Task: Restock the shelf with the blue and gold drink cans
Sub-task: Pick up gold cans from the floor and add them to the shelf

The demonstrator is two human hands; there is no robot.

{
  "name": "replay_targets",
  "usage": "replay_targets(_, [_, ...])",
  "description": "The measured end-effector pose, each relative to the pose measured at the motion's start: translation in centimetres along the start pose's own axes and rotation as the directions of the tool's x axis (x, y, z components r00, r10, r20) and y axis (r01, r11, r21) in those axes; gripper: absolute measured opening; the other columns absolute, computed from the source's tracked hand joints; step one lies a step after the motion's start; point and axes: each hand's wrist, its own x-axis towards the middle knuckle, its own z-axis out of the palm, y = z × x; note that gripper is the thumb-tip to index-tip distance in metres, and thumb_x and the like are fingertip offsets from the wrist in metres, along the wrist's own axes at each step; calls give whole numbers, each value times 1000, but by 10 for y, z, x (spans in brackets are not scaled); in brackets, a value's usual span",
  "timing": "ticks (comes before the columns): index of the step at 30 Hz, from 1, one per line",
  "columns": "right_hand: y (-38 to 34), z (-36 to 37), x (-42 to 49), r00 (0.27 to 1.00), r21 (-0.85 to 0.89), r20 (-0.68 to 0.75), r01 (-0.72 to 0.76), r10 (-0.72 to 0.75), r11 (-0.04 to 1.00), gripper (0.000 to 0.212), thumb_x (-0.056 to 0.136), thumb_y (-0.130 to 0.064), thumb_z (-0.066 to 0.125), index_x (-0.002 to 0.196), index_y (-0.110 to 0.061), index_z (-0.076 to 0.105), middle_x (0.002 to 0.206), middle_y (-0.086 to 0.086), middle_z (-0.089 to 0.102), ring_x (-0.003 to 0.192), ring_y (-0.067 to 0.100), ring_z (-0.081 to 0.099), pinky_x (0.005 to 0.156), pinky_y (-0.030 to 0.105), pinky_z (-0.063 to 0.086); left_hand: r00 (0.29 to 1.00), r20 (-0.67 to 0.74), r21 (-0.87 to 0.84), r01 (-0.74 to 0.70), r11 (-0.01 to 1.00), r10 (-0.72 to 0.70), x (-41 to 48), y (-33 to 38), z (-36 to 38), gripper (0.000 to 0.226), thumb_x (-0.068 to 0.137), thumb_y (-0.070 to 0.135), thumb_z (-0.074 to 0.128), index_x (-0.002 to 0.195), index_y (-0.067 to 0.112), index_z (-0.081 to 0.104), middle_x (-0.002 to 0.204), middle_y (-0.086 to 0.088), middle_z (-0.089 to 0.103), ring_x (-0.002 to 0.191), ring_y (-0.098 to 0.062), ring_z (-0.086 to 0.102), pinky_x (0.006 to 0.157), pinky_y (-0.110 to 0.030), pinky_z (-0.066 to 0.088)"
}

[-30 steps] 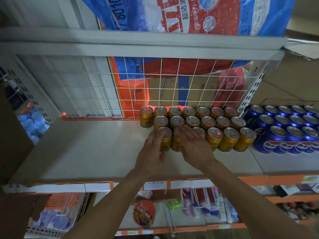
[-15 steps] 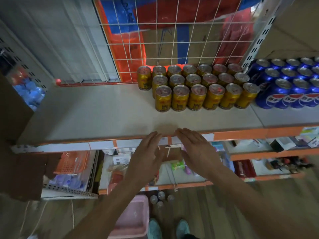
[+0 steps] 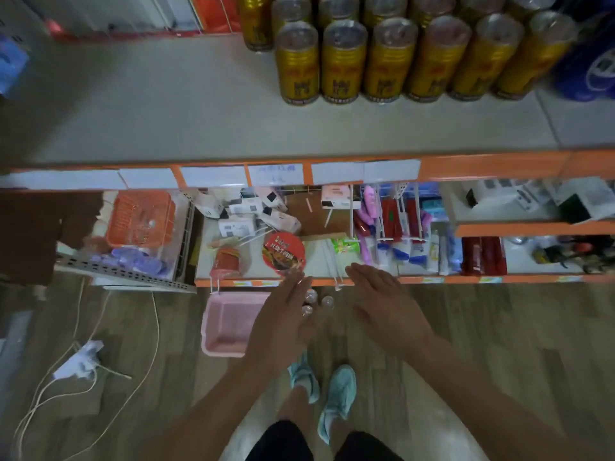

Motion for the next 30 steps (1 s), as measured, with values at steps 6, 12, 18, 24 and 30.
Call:
replay_targets(6, [29,88,-25,986,50,139,-97,89,994,68,75,-18,79,138,-6,56,136,14,62,119,35,63,100,48,50,999,54,-32,-1,999,3,-11,-27,84,68,85,12,70,147,19,43,146,-6,50,131,-22,48,102,-40,51])
replay_targets(12, [52,218,-44,956,113,209,-234,207,966,56,91,-23,66,142,-6,51,142,13,58,126,32,58,107,45,44,995,102,-30,-17,999,20,-9,-95,184,72,81,13,73,146,14,43,145,-6,48,129,-22,46,103,-37,49])
replay_targets(18, [80,364,-49,882,102,340,-381,328,919,60,100,-31,51,154,-12,35,157,7,41,143,24,38,117,35,27,990,131,-3,-55,998,55,-6,-203,315,66,82,15,71,143,3,47,142,-16,52,126,-26,46,102,-30,40])
replay_targets(24, [119,494,-43,851,134,363,-451,380,882,66,95,-26,60,153,-10,34,156,10,40,142,28,38,115,42,34,977,183,143,-134,980,107,6,-300,429,75,72,4,83,139,-6,51,141,-24,55,130,-38,53,111,-42,41])
replay_targets(30, [173,591,-29,881,70,346,-366,322,928,76,96,-37,62,158,-12,24,163,7,29,148,25,29,116,40,31,966,163,169,-226,959,199,44,-374,513,70,82,16,75,143,1,46,148,-15,45,142,-33,37,117,-39,31])
